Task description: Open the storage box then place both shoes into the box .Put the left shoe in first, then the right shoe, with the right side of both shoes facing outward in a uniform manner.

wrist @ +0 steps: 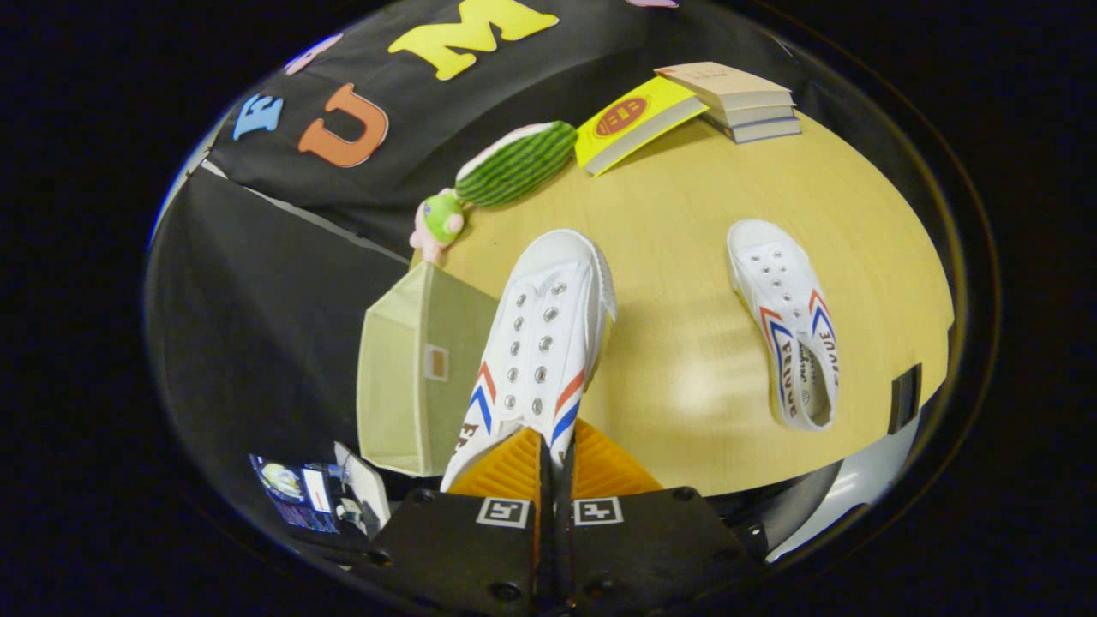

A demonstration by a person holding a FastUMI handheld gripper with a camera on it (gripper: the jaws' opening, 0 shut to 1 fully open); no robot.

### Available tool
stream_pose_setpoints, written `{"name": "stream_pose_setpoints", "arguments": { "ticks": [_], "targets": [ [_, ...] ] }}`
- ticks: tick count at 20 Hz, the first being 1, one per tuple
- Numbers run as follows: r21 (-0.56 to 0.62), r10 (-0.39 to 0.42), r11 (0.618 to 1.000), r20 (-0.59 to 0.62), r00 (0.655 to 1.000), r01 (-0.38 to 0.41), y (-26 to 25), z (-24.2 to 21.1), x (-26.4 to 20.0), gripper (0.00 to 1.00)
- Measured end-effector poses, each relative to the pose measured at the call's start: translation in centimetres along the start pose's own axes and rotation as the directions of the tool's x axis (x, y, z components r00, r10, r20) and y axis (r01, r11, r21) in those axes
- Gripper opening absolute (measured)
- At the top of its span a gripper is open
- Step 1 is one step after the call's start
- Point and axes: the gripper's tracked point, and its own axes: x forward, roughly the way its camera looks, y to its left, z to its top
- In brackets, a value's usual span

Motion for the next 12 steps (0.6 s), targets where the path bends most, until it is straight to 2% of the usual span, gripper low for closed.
{"name": "stream_pose_setpoints", "arguments": {
  "ticks": [4,6,9,12],
  "targets": [
    [-0.111,0.034,0.993,0.050,0.998,-0.029,7.8,0.3,-2.0,0.05],
    [-0.118,0.058,0.992,0.056,0.997,-0.051,11.6,-0.3,-1.8,0.05],
    [-0.117,0.058,0.992,0.076,0.995,-0.049,16.0,-0.6,1.0,0.05],
    [-0.149,0.039,0.988,0.042,0.998,-0.032,19.3,-2.0,5.0,0.05]
  ]
}}
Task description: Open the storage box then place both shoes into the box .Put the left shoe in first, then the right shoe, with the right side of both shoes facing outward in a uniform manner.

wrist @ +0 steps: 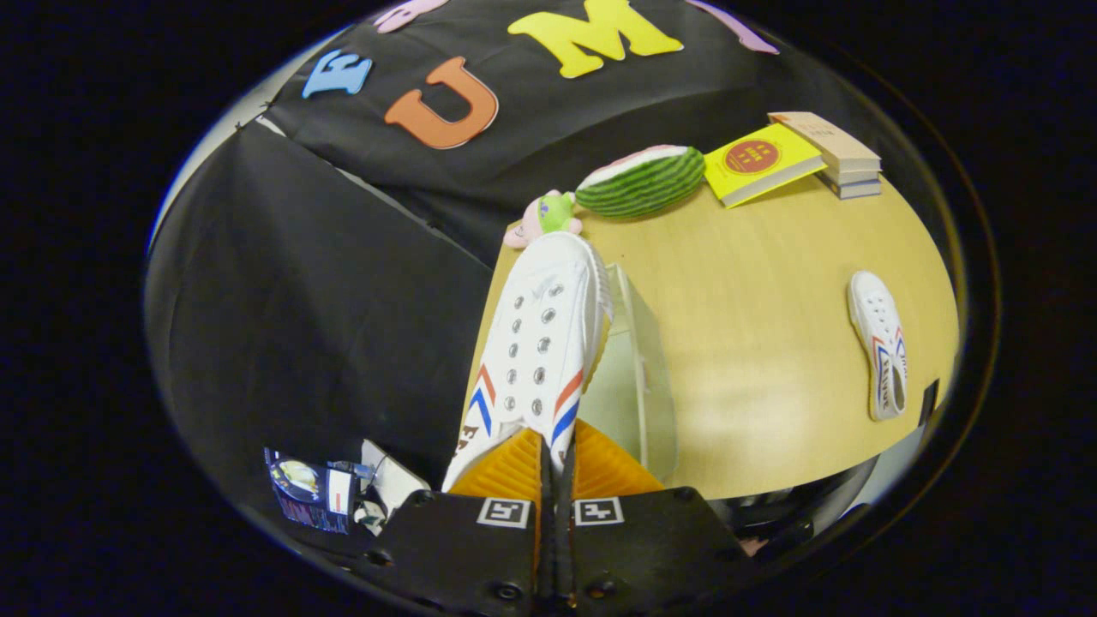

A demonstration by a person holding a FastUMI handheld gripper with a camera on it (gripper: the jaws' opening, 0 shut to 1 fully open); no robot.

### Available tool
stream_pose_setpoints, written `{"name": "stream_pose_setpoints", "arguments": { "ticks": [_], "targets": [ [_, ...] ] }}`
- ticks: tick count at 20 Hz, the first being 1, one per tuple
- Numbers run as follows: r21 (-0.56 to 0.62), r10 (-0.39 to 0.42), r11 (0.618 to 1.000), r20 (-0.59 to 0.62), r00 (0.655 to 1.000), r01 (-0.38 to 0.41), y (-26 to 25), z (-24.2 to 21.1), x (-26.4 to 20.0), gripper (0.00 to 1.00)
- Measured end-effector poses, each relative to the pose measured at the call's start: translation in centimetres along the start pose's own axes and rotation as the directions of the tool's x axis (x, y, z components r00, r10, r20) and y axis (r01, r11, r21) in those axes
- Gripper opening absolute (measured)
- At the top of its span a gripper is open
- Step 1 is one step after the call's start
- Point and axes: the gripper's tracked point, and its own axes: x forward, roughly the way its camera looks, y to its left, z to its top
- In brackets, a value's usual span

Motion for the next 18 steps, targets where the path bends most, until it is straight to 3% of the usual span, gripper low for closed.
{"name": "stream_pose_setpoints", "arguments": {
  "ticks": [5,9,16,18],
  "targets": [
    [-0.040,-0.039,0.999,-0.065,0.997,0.036,2.4,-2.3,6.5,0.05],
    [-0.007,-0.081,0.997,-0.090,0.993,0.081,1.3,-2.8,10.3,0.05],
    [-0.030,-0.141,0.990,-0.144,0.979,0.138,1.0,-5.1,13.2,0.05],
    [-0.030,-0.123,0.992,-0.138,0.983,0.120,1.9,-5.0,13.4,0.08]
  ]
}}
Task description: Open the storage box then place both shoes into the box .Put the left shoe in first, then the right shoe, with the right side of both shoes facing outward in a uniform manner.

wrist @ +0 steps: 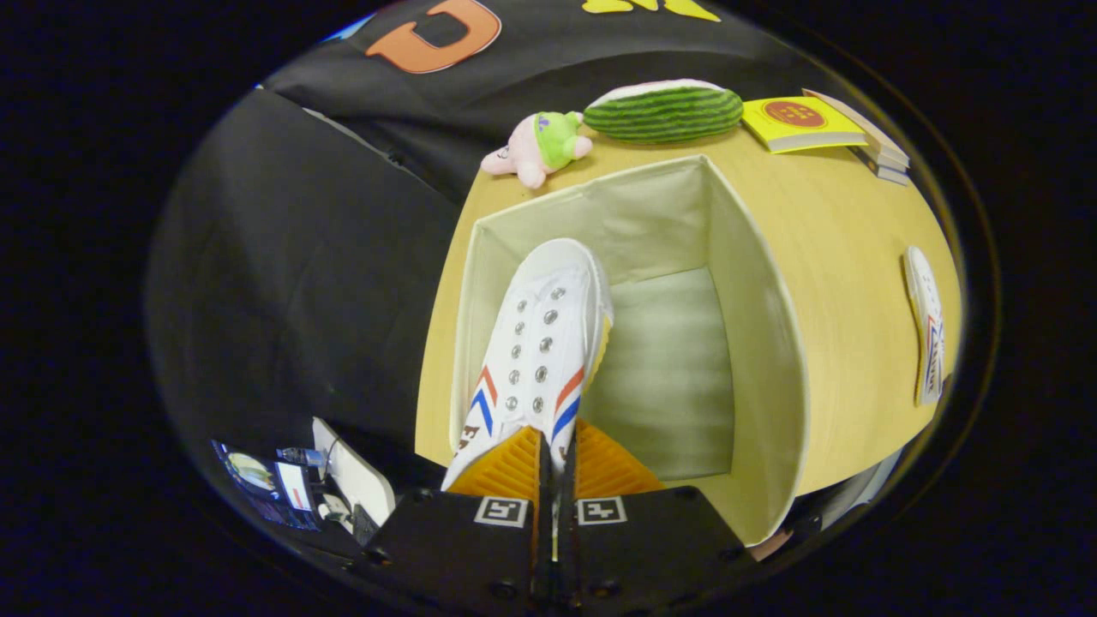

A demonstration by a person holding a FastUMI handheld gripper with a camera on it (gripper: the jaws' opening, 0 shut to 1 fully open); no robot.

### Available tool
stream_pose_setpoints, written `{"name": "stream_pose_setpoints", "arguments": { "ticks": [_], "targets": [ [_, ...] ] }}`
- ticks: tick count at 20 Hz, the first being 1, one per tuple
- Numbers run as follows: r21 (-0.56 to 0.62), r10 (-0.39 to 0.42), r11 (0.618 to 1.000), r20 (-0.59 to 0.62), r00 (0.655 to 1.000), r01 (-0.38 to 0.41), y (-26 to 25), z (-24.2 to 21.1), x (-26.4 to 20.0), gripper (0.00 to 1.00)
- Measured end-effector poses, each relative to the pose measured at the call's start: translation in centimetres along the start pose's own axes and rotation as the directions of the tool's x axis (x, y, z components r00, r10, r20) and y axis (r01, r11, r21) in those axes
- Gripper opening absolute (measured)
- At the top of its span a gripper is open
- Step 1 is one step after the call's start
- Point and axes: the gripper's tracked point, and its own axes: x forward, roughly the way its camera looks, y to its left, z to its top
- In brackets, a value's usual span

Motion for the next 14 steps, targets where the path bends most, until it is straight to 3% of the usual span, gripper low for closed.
{"name": "stream_pose_setpoints", "arguments": {
  "ticks": [3,4,6,8,14],
  "targets": [
    [-0.036,0.051,0.998,0.048,0.998,-0.049,1.2,1.0,-0.4,0.30],
    [-0.059,0.060,0.997,0.067,0.996,-0.056,1.4,1.6,-1.2,0.52],
    [-0.132,0.049,0.991,0.114,0.992,-0.034,1.5,2.2,-2.1,0.86],
    [-0.197,0.044,0.980,0.156,0.987,-0.013,1.8,2.6,-2.7,0.94],
    [-0.357,0.034,0.933,0.225,0.974,0.050,1.2,2.5,-5.6,0.94]
  ]
}}
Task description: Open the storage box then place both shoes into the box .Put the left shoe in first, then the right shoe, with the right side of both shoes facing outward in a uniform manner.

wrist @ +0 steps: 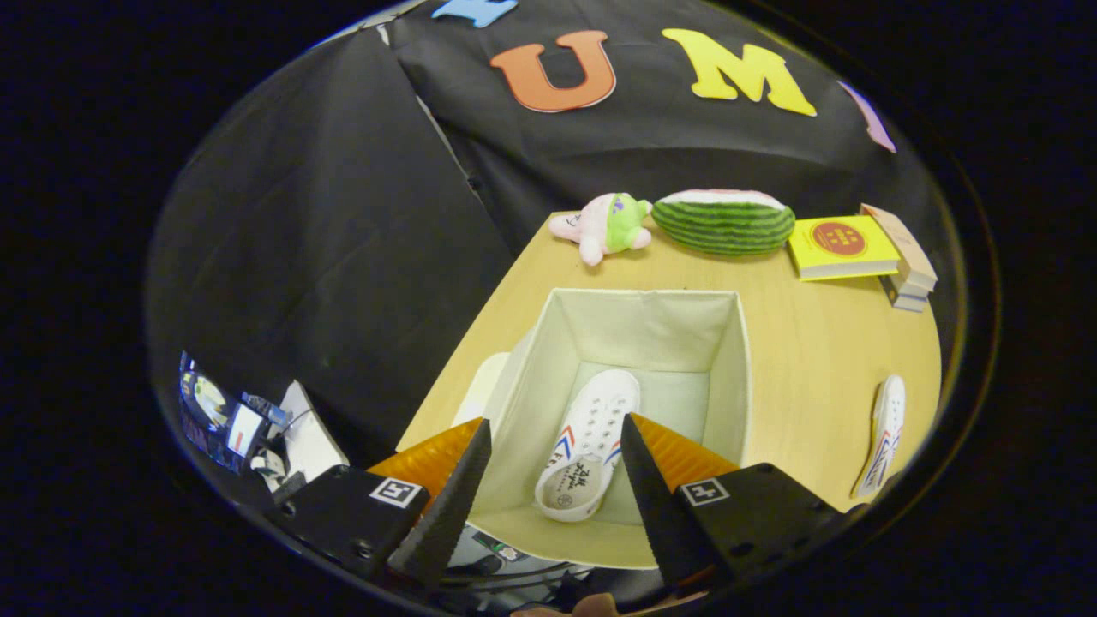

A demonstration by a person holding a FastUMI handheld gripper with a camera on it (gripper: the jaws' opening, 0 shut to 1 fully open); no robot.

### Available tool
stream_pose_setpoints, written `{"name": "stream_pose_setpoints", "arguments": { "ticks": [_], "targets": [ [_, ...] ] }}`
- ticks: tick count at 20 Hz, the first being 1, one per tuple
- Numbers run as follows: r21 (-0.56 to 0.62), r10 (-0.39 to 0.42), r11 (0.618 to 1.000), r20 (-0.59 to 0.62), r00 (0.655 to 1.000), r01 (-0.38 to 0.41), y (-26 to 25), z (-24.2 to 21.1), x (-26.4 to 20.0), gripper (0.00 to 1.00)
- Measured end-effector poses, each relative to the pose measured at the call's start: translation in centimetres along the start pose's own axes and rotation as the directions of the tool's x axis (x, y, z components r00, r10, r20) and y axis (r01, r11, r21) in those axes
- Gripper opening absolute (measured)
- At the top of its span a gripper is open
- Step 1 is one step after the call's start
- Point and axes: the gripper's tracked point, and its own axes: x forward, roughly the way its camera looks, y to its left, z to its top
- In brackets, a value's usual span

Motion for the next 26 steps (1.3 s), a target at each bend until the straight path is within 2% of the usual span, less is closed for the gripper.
{"name": "stream_pose_setpoints", "arguments": {
  "ticks": [4,10,17,22,26],
  "targets": [
    [-0.044,-0.047,0.998,0.048,0.998,0.049,-3.7,0.9,-3.9,0.95],
    [-0.066,-0.181,0.979,0.150,0.972,0.192,-14.3,2.0,-11.6,0.95],
    [0.006,-0.270,0.963,0.065,0.961,0.270,-27.1,-3.4,-15.7,0.95],
    [-0.056,-0.373,0.927,-0.038,0.927,0.371,-36.9,-9.3,-16.9,0.95],
    [0.022,-0.391,0.917,-0.141,0.910,0.397,-43.5,-13.5,-16.5,0.95]
  ]
}}
